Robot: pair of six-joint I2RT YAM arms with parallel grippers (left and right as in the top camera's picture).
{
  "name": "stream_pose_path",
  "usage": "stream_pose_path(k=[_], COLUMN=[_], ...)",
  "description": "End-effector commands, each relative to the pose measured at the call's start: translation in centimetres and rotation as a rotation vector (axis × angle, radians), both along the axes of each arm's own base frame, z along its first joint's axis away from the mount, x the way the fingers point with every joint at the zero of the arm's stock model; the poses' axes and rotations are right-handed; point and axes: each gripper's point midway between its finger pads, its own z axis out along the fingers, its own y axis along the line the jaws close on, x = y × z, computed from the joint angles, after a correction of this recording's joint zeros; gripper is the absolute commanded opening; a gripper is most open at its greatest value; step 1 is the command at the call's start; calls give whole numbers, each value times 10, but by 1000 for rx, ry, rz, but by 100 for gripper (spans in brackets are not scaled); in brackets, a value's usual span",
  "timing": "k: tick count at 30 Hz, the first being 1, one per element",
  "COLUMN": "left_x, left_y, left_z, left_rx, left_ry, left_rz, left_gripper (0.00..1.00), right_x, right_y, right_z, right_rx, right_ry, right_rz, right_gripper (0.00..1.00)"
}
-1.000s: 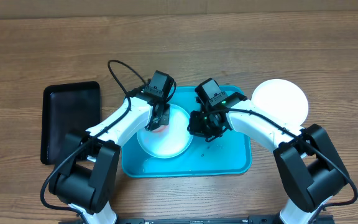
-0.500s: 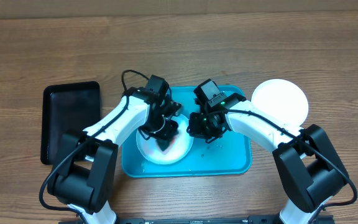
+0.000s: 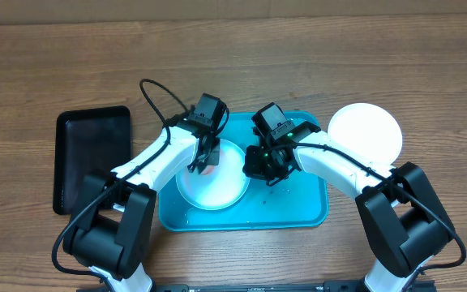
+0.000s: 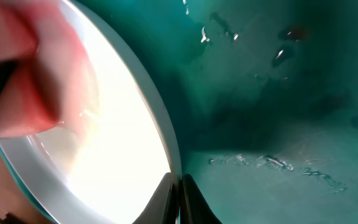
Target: Clean dirty plates on tray and stack at the side
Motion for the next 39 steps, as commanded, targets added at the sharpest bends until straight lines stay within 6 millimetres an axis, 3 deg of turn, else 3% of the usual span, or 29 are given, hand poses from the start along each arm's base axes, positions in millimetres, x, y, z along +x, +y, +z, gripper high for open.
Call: stream_pose_path(k=[1,4,8,13,17,19,22,25,27,29,34,39], left_x=[-15,-51,-88,-100,-83,-61,-20,16,30,37,49,58], left_y=[26,-5,-48,-87,-91,-82,-51,-6,18,27,29,3], left_z=[-1,-9,-1,15,12,4,-5,0,9,17,51,95], left_rx=[121,-57,-332,-589,-573,-475,-255,-12,112,173,214,90], left_ry=[47,252,401,386,313,252,118,-51,-144,-183,-191,-153], left_rz=[32,-198,-470,-682,-686,-592,-371,-102,8,28,36,-7], left_gripper=[4,4,4,4,4,4,4,4,4,4,4,4], right_x=[3,4,5,5,5,5,5,4,4,4,4,7], right_y=[2,3,4,4,3,3,3,3,3,3,3,4], right_z=[4,4,4,4,4,4,4,4,4,4,4,4], right_rx=[14,16,19,19,17,18,17,17,15,15,17,17], right_ry=[-6,-10,-15,-15,-12,-12,-12,-11,-9,-9,-11,-22], right_rz=[-2,-2,-2,-2,-2,-2,-2,-2,-2,-2,-2,-6], right_gripper=[4,4,4,4,4,4,4,4,4,4,4,4])
